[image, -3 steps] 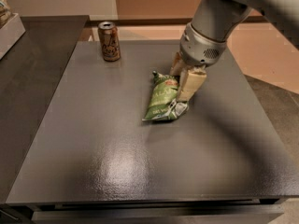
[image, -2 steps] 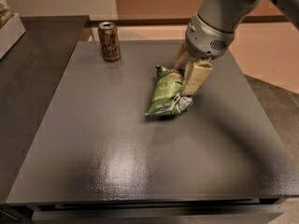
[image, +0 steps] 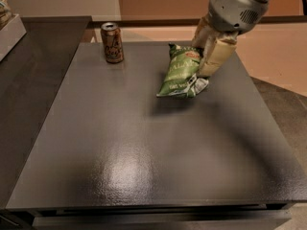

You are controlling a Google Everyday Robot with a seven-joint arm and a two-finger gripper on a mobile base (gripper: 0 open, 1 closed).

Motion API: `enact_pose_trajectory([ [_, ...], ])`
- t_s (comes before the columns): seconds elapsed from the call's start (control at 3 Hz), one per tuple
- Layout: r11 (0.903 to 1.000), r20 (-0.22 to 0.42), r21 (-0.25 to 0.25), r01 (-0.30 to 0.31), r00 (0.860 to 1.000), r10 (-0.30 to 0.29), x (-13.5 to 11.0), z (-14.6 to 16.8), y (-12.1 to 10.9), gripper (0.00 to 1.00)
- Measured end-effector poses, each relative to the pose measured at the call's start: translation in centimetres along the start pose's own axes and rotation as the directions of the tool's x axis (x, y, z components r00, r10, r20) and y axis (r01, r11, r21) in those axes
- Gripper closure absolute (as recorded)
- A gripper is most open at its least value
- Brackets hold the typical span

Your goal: Pick green jalapeno chip bag

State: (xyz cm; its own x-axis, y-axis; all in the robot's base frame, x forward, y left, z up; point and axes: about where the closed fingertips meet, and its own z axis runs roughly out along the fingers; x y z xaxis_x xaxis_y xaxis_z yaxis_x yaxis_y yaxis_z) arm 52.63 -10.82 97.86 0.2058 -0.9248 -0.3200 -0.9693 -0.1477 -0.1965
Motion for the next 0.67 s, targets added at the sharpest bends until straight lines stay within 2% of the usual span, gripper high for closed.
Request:
enact_pose_trajectory([
  [0.33, 0.9970, 0.026, 0.076, 0.012, 1.000, -0.014, -0.64, -2.50, -1.43, 1.00],
  [0.67, 0.9968, 0.027, 0.079, 0.013, 1.000, -0.015, -0.68, -2.48, -1.51, 1.00],
])
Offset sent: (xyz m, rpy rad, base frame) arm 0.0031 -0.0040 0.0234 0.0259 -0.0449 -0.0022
